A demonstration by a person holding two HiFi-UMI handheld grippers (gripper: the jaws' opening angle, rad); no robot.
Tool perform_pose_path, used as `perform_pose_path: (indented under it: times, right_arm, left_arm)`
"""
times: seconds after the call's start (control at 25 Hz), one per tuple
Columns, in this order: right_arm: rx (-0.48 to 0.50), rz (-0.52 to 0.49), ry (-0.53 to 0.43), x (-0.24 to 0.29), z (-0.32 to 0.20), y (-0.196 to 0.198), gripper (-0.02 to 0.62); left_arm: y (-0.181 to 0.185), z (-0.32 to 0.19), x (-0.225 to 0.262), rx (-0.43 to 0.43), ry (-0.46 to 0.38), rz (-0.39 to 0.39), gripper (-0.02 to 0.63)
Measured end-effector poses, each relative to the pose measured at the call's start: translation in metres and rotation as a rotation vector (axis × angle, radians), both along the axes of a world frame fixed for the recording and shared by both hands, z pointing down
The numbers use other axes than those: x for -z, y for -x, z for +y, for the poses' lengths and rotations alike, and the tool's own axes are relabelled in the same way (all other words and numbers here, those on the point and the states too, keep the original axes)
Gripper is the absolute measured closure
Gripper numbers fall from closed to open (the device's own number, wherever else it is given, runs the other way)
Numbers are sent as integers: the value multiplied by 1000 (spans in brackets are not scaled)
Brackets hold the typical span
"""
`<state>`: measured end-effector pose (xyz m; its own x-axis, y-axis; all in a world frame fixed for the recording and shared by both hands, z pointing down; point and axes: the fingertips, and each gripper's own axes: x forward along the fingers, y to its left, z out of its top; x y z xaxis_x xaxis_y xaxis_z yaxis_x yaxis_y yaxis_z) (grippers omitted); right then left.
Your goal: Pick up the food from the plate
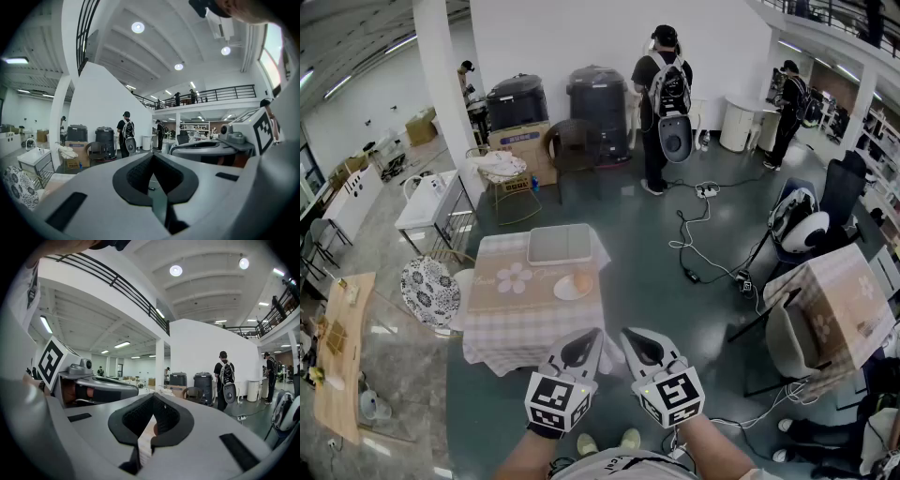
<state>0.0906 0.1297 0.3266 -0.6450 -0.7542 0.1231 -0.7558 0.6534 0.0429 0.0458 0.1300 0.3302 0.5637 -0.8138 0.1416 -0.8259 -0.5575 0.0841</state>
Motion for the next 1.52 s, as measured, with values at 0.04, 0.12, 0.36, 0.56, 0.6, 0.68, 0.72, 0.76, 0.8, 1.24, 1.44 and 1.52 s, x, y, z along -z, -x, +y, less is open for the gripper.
perform_pose_path:
  times: [0.04, 0.12, 0.36, 0.56, 0.6, 0.68, 0.72, 0.76, 0.8, 1.24, 1.44, 1.52]
  right_arm:
    - [1, 1, 0, -1, -1, -1, 581]
    - [3, 3, 1, -1, -1, -2, 581]
    - [19, -6, 7, -2, 1, -3, 581]
    - [42, -69, 33, -1, 3, -5, 580]
    - [42, -75, 34, -1, 3, -7, 580]
    - [40, -82, 32, -1, 4, -10, 579]
    - [40, -86, 30, -1, 4, -10, 579]
    - [41, -89, 29, -1, 4, -11, 580]
    - [43, -91, 29, -2, 4, -11, 578]
    - [84, -108, 44, -9, 4, -21, 578]
    - [96, -117, 59, -15, 1, -23, 578]
    - [102, -118, 64, -17, -1, -22, 578]
  left_arm:
    - [-1, -1, -1, 2, 1, 1, 601]
    - [-2, -1, -1, 6, 3, 2, 601]
    - [-4, 1, -3, 15, 6, 2, 601]
    - [-4, 2, -6, 29, 16, 1, 601]
    - [-5, 3, -7, 33, 17, 0, 601]
    - [-6, 4, -9, 41, 18, -1, 601]
    - [-6, 4, -10, 45, 18, -2, 601]
    - [-6, 5, -10, 49, 18, -4, 601]
    - [-5, 5, -10, 54, 18, -5, 600]
    - [-8, 6, -13, 131, 13, -21, 600]
    - [-10, 7, -17, 155, 18, -34, 601]
    - [-9, 6, -18, 163, 22, -34, 600]
